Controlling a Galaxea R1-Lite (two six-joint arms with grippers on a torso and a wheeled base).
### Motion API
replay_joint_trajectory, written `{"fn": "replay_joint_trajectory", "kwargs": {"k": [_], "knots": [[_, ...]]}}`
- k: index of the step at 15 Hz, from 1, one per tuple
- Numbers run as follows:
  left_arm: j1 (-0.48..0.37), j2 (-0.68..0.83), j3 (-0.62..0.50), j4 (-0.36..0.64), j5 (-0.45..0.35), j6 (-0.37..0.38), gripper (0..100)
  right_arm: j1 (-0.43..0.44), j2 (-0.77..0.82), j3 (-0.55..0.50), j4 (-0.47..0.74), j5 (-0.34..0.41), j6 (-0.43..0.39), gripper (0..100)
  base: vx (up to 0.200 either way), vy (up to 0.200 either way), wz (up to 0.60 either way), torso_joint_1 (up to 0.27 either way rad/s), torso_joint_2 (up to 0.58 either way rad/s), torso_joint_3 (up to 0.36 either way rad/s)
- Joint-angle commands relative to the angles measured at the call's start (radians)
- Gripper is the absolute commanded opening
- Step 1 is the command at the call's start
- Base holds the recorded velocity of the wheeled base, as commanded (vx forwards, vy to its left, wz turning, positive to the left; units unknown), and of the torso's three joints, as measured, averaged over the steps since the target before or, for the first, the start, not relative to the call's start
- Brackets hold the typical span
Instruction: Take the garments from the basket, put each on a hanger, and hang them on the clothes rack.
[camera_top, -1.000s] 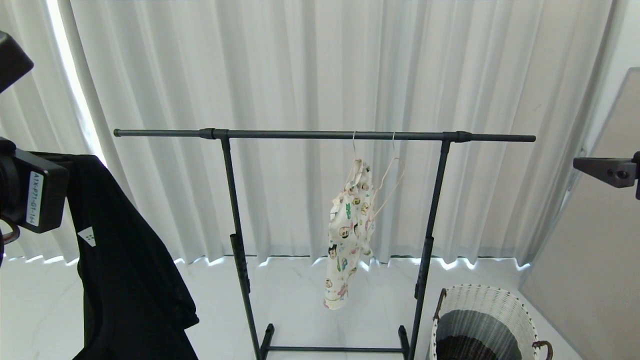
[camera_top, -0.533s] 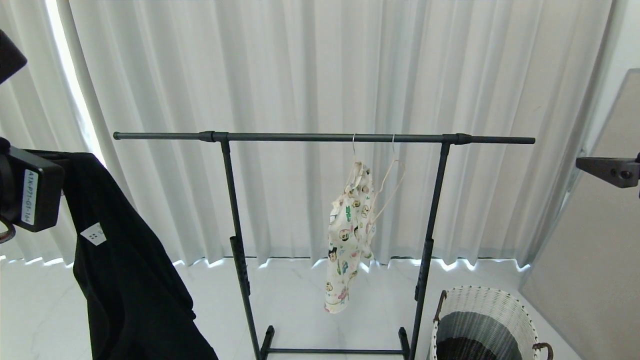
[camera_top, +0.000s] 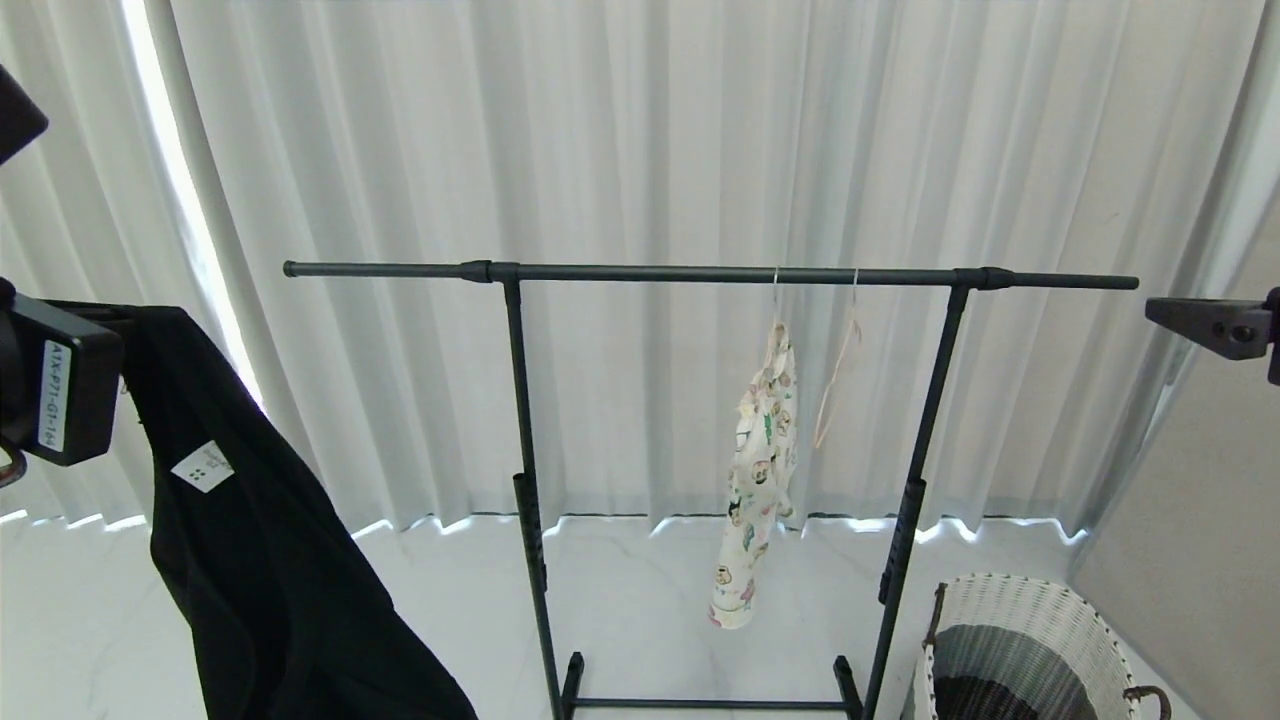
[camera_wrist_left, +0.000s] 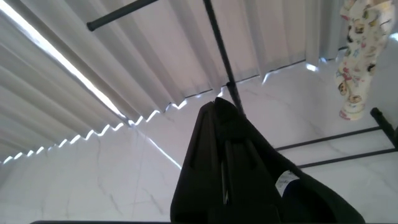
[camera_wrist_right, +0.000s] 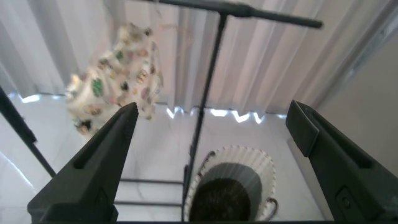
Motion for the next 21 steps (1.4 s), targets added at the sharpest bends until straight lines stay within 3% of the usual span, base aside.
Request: {"fn": "replay_joint_trajectory", "kwargs": {"k": [1, 11, 21], "knots": [[0.000, 0.001, 0.000, 0.000, 0.000, -0.002, 0, 0.001, 0.006, 0.010, -0.004, 0.000, -0.004, 100, 0.000, 0.000, 0.00, 0.000, 0.00, 0.000], [0.000, -0.010, 0.005, 0.000, 0.000, -0.001, 0, 0.001, 0.028, 0.014, -0.007, 0.003, -0.004, 100, 0.000, 0.000, 0.00, 0.000, 0.00, 0.000], [0.000, -0.013, 0.002, 0.000, -0.002, -0.002, 0, 0.001, 0.040, 0.014, -0.007, 0.000, -0.001, 100, 0.200, 0.000, 0.00, 0.002, 0.00, 0.001]]}}
